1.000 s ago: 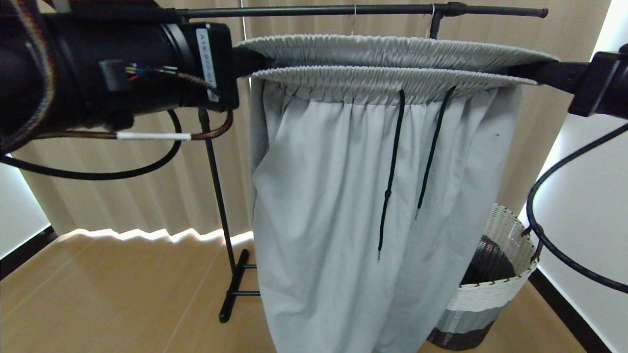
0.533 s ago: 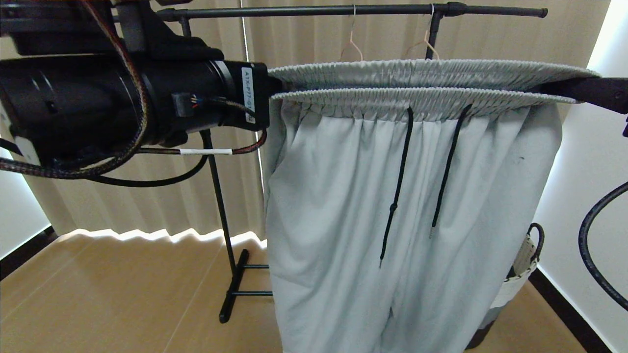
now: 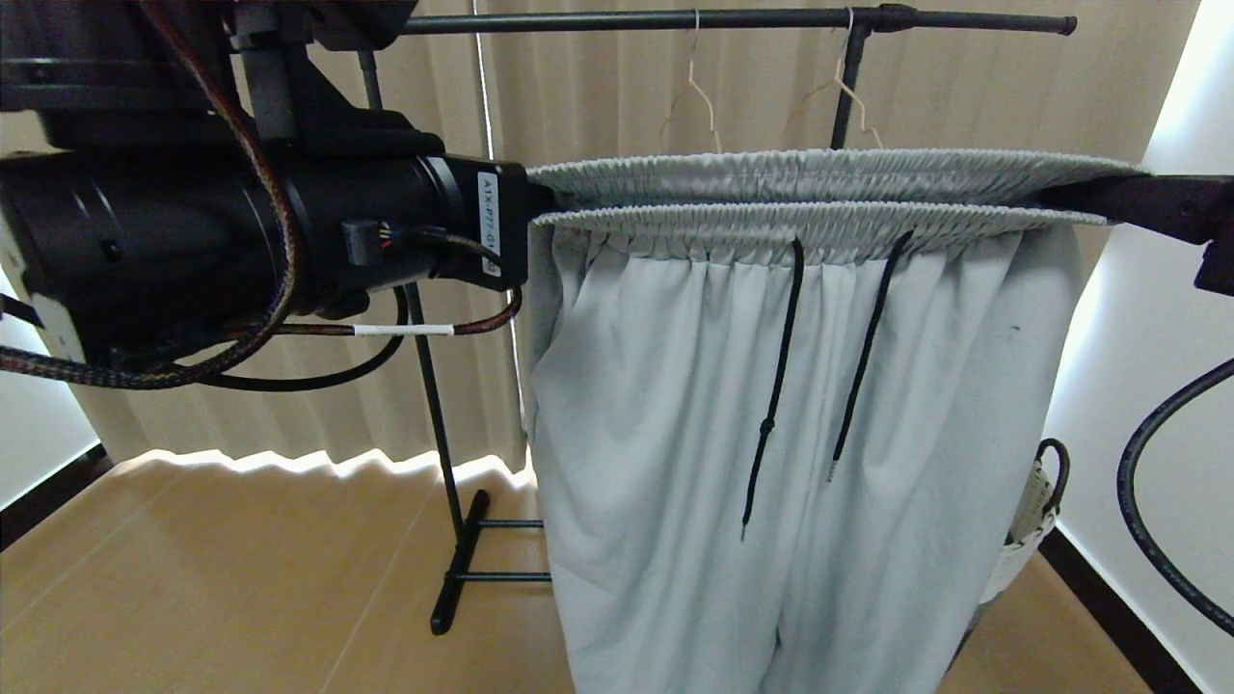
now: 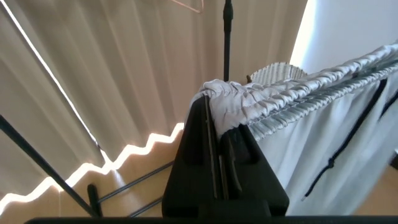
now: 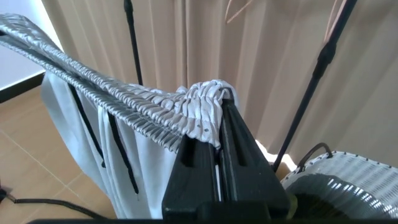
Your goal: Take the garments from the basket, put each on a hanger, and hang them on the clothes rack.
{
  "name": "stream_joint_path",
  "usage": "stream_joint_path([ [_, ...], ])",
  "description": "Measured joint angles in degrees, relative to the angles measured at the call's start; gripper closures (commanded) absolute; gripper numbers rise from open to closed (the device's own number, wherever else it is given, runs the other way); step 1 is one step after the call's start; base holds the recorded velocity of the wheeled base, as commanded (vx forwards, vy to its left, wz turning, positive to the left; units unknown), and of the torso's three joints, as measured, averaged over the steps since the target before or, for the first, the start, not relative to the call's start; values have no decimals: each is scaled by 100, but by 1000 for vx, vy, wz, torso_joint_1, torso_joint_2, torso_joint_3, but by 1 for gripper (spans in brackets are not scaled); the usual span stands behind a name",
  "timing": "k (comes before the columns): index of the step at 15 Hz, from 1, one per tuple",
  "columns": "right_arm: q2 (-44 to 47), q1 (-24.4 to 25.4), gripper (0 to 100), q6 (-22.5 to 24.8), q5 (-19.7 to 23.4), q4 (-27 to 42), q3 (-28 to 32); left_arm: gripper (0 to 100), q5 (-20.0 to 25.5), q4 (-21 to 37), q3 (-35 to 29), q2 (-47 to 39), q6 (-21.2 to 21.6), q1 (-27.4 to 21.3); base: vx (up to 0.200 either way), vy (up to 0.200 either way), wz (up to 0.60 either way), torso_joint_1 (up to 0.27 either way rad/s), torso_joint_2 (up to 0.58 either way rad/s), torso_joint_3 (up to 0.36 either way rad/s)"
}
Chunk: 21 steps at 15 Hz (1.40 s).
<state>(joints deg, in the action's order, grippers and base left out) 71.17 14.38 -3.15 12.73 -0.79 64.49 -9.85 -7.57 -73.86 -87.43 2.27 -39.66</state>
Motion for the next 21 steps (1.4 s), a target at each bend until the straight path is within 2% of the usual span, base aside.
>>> stream_joint_path([
  [2,22,0,100,4,0,1,-62,100,-5,18,101,17,-4,0,0,0,0,0,0,0],
  [5,30,0,100,252,-110,-117,-274,100,-5,-9,215,41,-16,0,0,0,0,0,0,0],
  [9,94,124,100,285,-197,-1161,-630,100,-7,-26,230,80,-17,2,0,0,0,0,0,0],
  [15,132,366,100,288,-228,-1209,-766,100,-18,-28,325,133,-27,2,0,0,0,0,0,0],
  [16,132,389,0,288,-230,-1207,-770,100,-18,-30,341,144,-27,2,0,0,0,0,0,0],
  [20,113,402,0,283,-233,-1212,-853,100,-77,-30,352,188,-24,18,0,0,0,0,0,0],
  [21,94,405,0,285,-230,-1215,-918,100,-255,-30,352,185,-4,72,0,0,0,0,0,0],
])
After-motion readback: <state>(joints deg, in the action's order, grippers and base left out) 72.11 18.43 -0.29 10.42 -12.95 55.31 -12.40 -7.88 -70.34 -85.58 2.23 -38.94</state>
